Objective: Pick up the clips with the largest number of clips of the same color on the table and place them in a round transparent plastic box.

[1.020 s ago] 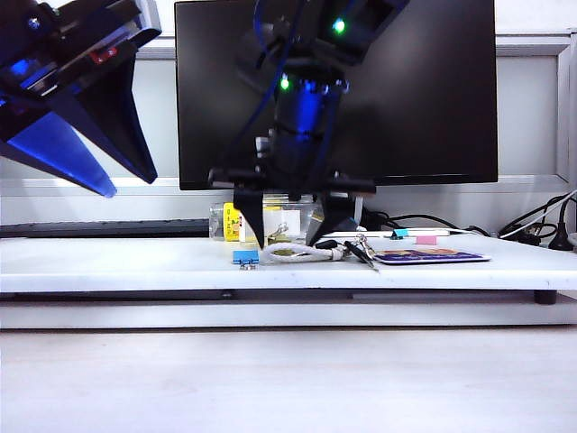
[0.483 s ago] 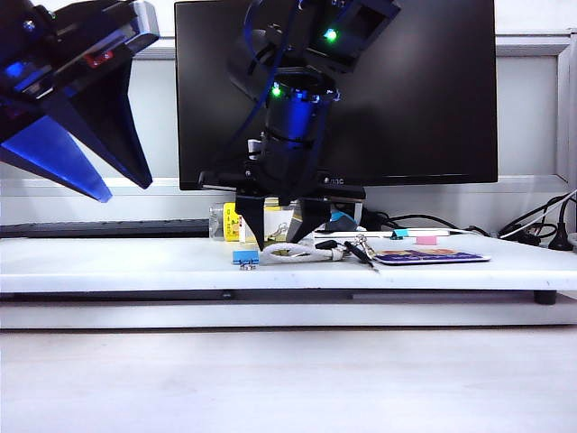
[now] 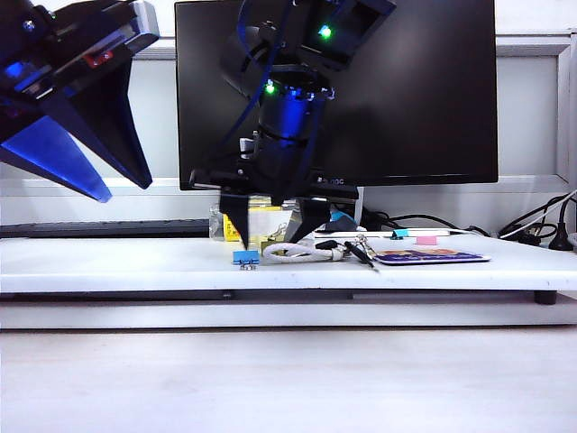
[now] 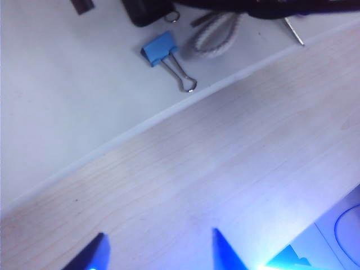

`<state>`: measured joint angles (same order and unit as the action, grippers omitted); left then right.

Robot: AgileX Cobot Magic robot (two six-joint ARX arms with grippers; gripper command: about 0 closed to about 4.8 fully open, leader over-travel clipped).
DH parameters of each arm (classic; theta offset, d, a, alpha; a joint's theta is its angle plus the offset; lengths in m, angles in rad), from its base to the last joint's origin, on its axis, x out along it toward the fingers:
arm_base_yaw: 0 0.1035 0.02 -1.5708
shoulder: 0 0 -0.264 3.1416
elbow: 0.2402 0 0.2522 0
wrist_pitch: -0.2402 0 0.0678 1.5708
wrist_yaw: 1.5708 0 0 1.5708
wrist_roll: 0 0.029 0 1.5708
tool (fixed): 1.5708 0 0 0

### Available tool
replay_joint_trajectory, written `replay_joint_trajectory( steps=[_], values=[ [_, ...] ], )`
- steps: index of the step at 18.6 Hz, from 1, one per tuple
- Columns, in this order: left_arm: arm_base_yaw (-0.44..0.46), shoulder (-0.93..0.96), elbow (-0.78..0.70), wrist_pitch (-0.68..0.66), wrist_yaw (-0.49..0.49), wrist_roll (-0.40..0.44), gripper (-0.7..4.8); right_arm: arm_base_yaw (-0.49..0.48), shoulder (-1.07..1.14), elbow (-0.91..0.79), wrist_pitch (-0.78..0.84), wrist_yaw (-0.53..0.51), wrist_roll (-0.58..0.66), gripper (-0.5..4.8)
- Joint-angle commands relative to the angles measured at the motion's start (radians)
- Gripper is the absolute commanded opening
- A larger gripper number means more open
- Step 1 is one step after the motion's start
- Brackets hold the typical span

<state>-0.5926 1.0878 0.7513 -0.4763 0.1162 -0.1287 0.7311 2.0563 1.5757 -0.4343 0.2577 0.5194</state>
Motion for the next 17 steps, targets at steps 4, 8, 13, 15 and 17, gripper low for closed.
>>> replay_joint_trajectory(
  steps=[4,8,13,15,17],
  values=[
    [-0.002,-0.003,0.002,-0.015,0.000,-0.002,2.47,0.019,0.010,-0.007,-0.114,0.014,0.004,2.42],
    [-0.002,-0.003,0.002,-0.019,0.000,-0.003,2.47,0.019,0.010,-0.007,-0.147,0.026,0.004,2.23],
    [-0.002,-0.004,0.002,-0.036,0.000,-0.003,2.47,0.019,0.010,-0.007,-0.148,0.029,0.004,1.55],
    [-0.002,-0.004,0.002,-0.038,0.000,-0.003,2.47,0.019,0.009,-0.007,-0.149,0.028,0.000,1.45],
    [-0.002,-0.004,0.002,-0.039,0.000,-0.002,2.47,0.022,0.000,-0.007,-0.147,0.029,-0.011,1.45]
  ],
)
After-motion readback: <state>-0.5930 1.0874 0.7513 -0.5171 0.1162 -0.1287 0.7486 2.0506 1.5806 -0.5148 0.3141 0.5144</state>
